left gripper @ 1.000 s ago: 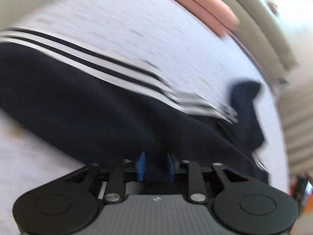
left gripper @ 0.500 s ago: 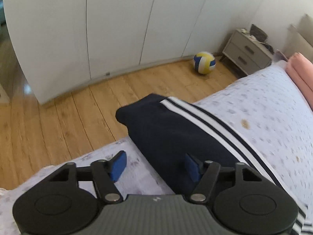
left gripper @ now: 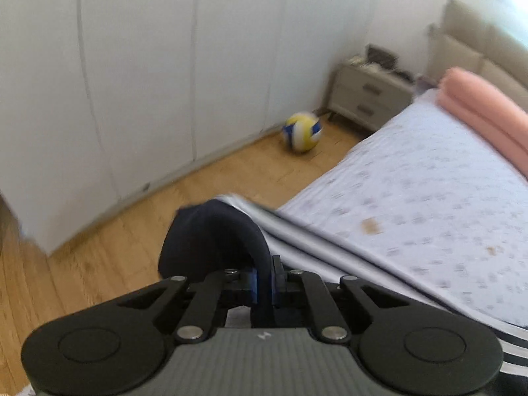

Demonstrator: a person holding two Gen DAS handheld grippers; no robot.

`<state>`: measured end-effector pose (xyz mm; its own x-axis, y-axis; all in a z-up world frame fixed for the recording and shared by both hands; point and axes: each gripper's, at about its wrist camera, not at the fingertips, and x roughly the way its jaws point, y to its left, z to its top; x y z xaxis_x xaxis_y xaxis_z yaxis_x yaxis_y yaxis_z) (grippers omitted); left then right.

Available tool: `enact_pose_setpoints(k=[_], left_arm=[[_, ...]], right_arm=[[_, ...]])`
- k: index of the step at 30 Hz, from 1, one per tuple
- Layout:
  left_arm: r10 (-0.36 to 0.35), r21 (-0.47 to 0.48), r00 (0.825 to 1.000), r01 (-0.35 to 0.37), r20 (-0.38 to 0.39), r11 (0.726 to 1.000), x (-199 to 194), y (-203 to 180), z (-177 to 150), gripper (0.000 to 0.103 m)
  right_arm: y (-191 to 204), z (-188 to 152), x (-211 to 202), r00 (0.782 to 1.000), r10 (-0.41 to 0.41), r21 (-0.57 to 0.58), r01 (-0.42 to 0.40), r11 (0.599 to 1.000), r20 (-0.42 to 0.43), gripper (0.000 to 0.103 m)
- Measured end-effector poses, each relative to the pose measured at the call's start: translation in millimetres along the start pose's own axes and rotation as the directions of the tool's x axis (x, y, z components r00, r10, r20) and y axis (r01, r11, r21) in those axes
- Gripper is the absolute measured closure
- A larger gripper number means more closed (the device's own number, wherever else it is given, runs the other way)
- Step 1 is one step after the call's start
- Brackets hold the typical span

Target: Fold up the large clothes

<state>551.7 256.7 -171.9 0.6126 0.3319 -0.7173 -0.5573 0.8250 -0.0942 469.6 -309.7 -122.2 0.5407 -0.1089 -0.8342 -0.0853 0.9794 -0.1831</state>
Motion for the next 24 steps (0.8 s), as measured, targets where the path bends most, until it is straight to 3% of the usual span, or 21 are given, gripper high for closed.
enact_pose_setpoints(k=[4, 6, 9, 11, 14, 15, 17, 18, 19, 21, 23, 24], left_arm=[[-0.109, 0.136, 0.987, 0.093, 0.119, 0.986, -63, -57, -3, 0.096], [-0.194, 0.224, 0.968, 0.156, 0.16, 0.962, -98, -94, -11, 0.096], [-0.353, 0.355, 0.919, 0.276, 0.174, 0.893, -149, -154, -33, 0.096], [-0.467, 0.428, 0.873, 0.371, 0.141, 0.824, -180, -195, -55, 0.096], [-0.603, 0.526, 0.796, 0.489, 0.056, 0.696, -218, -255, -99, 0.095], [-0.64, 0.559, 0.768, 0.526, 0.013, 0.642, -230, -276, -120, 0.095], [-0.681, 0.618, 0.728, 0.572, -0.08, 0.539, -241, -309, -160, 0.091], [-0.695, 0.635, 0.703, 0.609, -0.153, 0.476, -242, -324, -183, 0.079], [-0.685, 0.642, 0.691, 0.637, -0.23, 0.427, -238, -337, -207, 0.06], [-0.608, 0.648, 0.722, 0.642, -0.331, 0.41, -230, -353, -249, 0.04], [-0.54, 0.666, 0.753, 0.624, -0.376, 0.408, -223, -351, -272, 0.043], [-0.518, 0.672, 0.77, 0.609, -0.373, 0.422, -223, -346, -277, 0.043]], right_arm=[[-13, -6, -10, 0.999, 0.017, 0.041, -0.018, 0.999, 0.028, 0.023], [-21, -9, -15, 0.998, 0.04, 0.077, -0.042, 0.996, 0.039, 0.023], [-40, -14, -19, 0.997, 0.067, 0.119, -0.072, 0.99, 0.048, 0.023], [-56, -19, -22, 0.996, 0.074, 0.14, -0.08, 0.987, 0.05, 0.023], [-84, -27, -28, 0.995, 0.078, 0.173, -0.087, 0.981, 0.057, 0.023], [-94, -30, -29, 0.995, 0.078, 0.187, -0.087, 0.979, 0.055, 0.023], [-117, -39, -29, 0.996, 0.079, 0.223, -0.087, 0.971, 0.044, 0.023], [-127, -44, -27, 0.996, 0.084, 0.243, -0.089, 0.966, 0.032, 0.023], [-138, -49, -23, 0.995, 0.099, 0.273, -0.099, 0.957, 0.014, 0.023], [-155, -57, -18, 0.99, 0.141, 0.327, -0.132, 0.936, -0.005, 0.023], [-163, -60, -17, 0.983, 0.181, 0.355, -0.174, 0.919, 0.014, 0.023], [-164, -59, -16, 0.979, 0.201, 0.362, -0.198, 0.911, 0.028, 0.023]])
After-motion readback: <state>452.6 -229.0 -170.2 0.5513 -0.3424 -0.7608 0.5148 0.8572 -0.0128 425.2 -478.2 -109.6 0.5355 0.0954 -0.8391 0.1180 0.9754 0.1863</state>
